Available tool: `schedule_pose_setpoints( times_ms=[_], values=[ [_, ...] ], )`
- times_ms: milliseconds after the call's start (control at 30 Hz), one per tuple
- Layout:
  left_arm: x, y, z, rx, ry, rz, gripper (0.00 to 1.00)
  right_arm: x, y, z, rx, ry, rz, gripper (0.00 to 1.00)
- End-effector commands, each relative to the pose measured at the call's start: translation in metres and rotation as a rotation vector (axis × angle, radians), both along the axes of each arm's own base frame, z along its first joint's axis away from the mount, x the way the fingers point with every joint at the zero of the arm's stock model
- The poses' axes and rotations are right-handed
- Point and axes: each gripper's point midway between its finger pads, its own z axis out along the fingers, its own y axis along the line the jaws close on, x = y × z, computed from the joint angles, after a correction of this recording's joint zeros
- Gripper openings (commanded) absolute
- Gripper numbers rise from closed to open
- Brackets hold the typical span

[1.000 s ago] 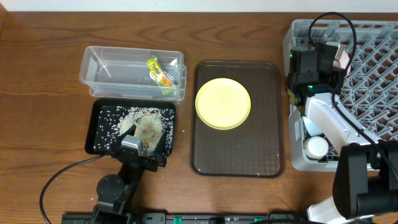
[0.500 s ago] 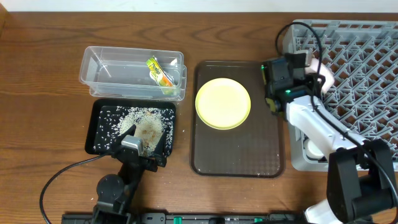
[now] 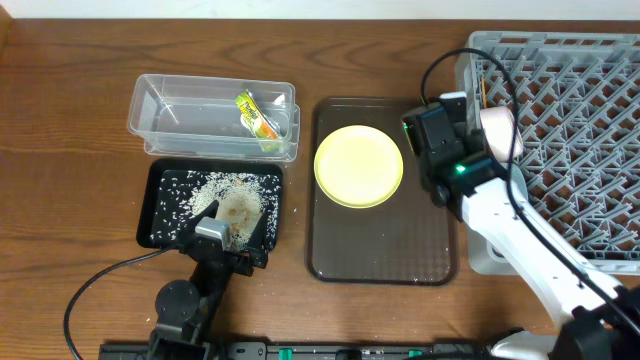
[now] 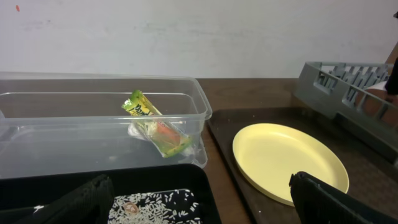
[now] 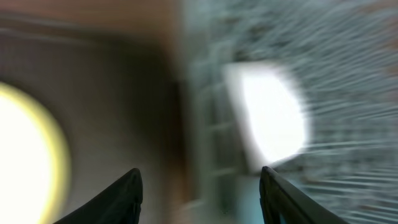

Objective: Sort waste into correct bins and load items into the dishwasher rack
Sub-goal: 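Return the right gripper to the yellow plate and grasp its edge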

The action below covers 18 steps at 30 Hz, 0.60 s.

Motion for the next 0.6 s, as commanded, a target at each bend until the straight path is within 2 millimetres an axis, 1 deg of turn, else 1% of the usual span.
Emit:
schedule_pose_setpoints(
  times_ms=[0, 33, 67, 100, 133, 200, 267, 500, 567],
  values=[
    [-0.001, -0.001, -0.016, 0.025, 0.043, -0.008, 0.92, -0.031, 0.088, -0.024, 0.512, 0.209, 0.157, 0.58],
    [-0.001, -0.001, -0.016, 0.025, 0.043, -0.008, 0.92, -0.039, 0.101, -0.029, 0.585, 0.261, 0.173, 0.57],
    [-0.001, -0.001, -0.016, 0.025, 0.043, -0.008, 0.92, -0.045, 0.108, -0.034, 0.631, 0.298, 0.169, 0.54],
    [-0.001, -0.001, -0.016, 0.025, 0.043, -0.008, 0.92, -0.050, 0.111, -0.041, 0.662, 0.332, 0.137, 0.49],
    [-0.001, -0.001, -0.016, 0.025, 0.043, -0.008, 0.92, -0.054, 0.109, -0.049, 0.673, 0.357, 0.082, 0.47],
    [-0.001, -0.001, -0.016, 0.025, 0.043, -0.008, 0.92, -0.060, 0.100, -0.070, 0.676, 0.395, -0.058, 0.46],
    [-0.001, -0.001, -0.016, 0.025, 0.043, -0.008, 0.92, -0.061, 0.096, -0.085, 0.660, 0.418, -0.123, 0.46],
    [-0.001, -0.001, -0.016, 0.025, 0.043, -0.008, 0.92, -0.057, 0.091, -0.121, 0.631, 0.456, -0.213, 0.45],
    [-0.001, -0.001, -0.016, 0.025, 0.043, -0.008, 0.92, -0.059, 0.090, -0.131, 0.621, 0.477, -0.237, 0.39]
  ],
)
